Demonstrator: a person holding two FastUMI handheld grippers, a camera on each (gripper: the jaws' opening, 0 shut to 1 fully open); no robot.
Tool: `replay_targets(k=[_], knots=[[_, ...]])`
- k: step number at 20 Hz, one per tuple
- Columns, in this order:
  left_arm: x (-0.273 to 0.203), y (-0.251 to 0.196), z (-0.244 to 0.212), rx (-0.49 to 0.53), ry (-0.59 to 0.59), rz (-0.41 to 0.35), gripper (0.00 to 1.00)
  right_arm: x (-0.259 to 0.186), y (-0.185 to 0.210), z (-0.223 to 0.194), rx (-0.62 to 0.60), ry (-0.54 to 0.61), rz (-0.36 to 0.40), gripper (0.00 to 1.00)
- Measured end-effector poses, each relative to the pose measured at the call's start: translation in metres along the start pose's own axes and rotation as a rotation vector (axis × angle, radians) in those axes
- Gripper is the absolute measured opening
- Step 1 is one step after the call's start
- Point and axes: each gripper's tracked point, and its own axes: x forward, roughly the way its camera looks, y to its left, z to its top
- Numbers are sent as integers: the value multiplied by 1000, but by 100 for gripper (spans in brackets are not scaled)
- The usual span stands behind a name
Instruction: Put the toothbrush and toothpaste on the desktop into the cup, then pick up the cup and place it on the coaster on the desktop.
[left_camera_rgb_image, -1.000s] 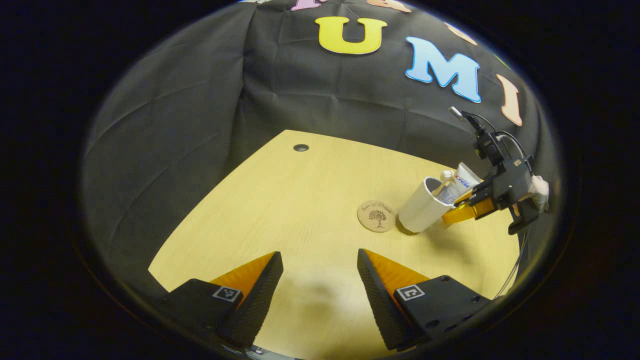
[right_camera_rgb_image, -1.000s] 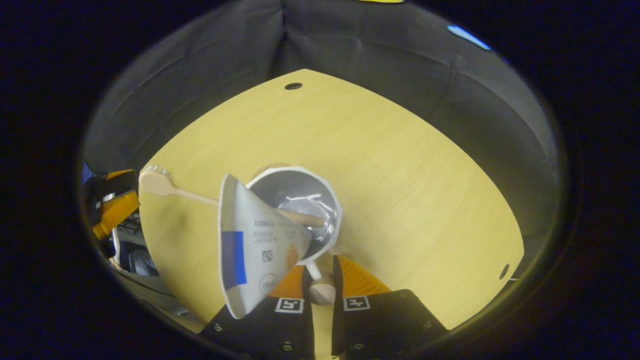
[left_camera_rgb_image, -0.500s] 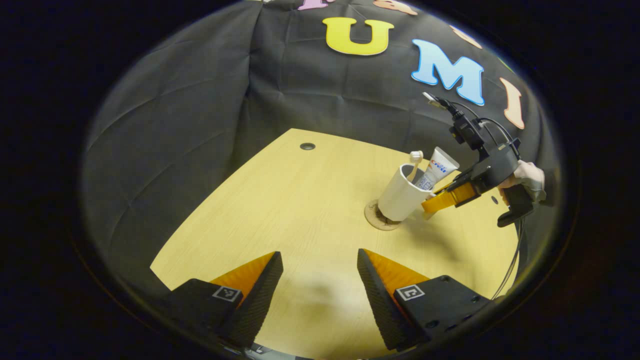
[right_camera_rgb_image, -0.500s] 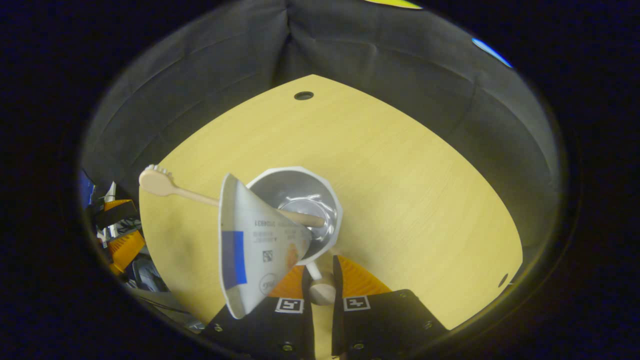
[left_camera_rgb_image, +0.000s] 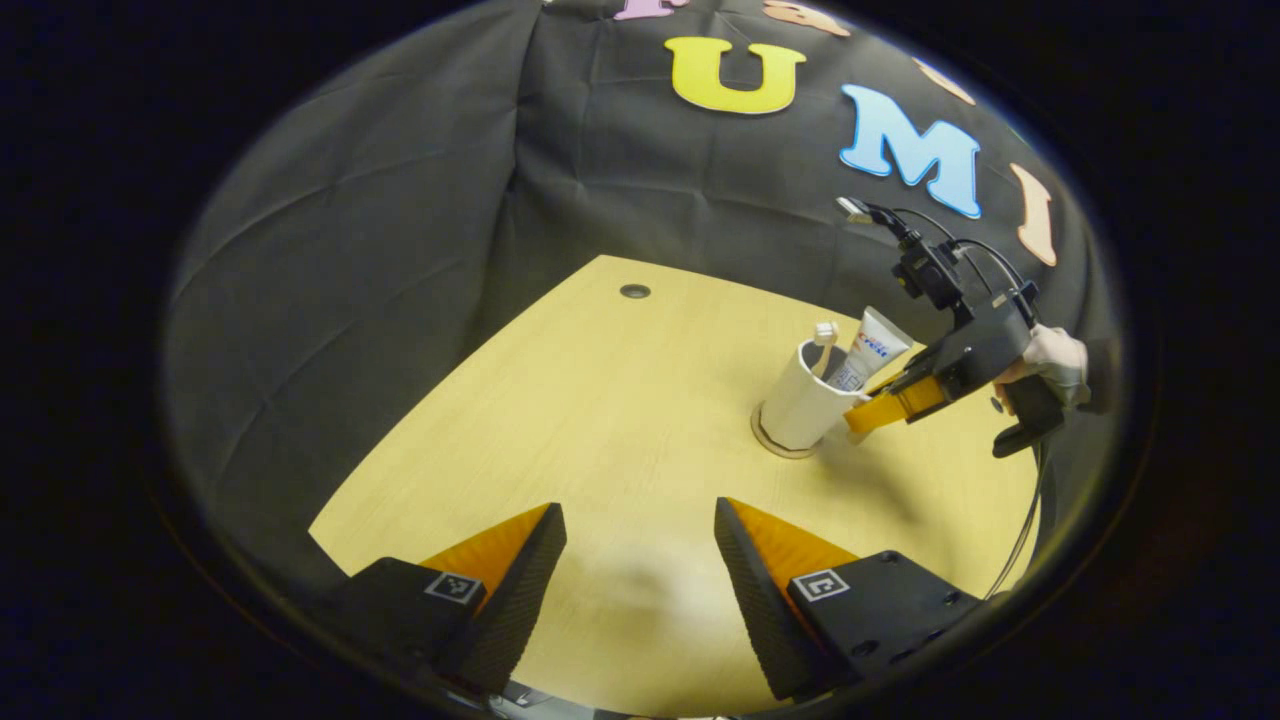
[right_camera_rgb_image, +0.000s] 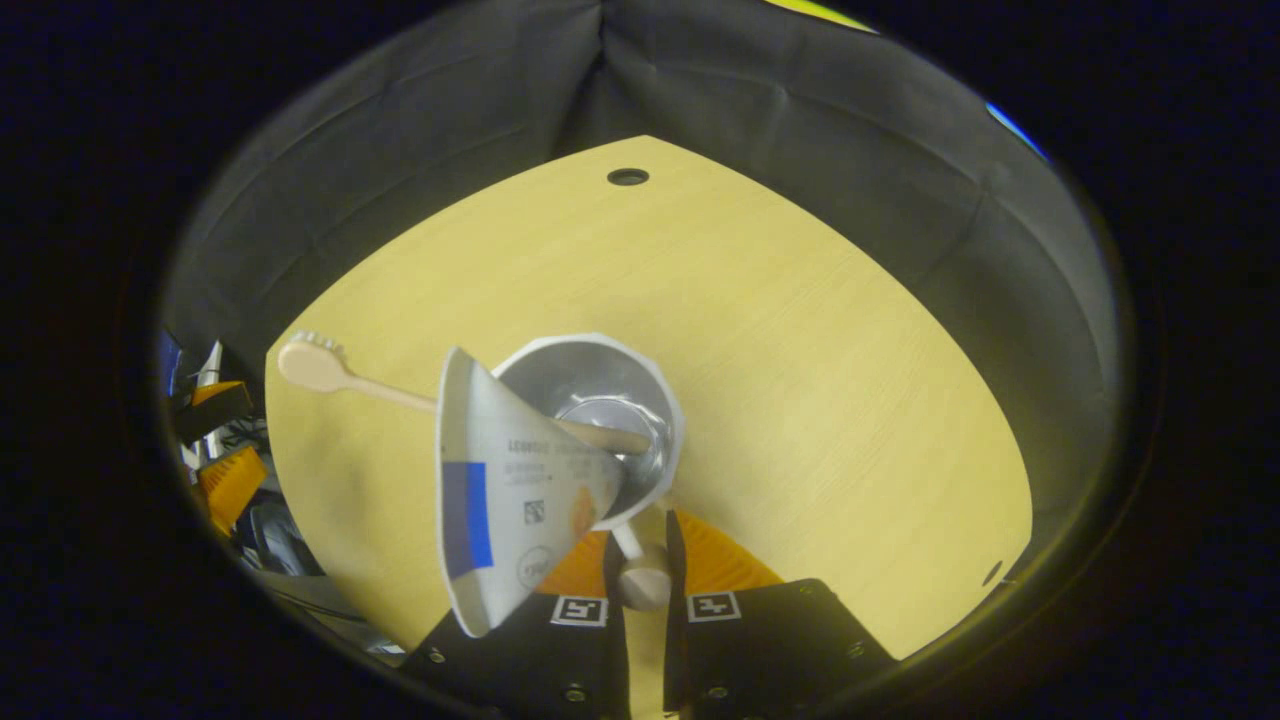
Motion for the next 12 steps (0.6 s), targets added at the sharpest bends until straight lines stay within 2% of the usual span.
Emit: replay_targets(k=[1, 4, 7, 12], knots=[[-3, 0, 1, -3, 0, 0, 94, 0, 0, -2, 0, 9, -4, 14], [-5, 2, 1, -6, -3, -2, 96, 0, 0, -1, 4, 17, -1, 15], [7, -11, -6, -4, -3, -10, 94, -10, -3, 0, 17, -13, -9, 30], [29, -28, -7, 14, -16, -35, 97, -39, -6, 12, 79, -79, -11, 31]])
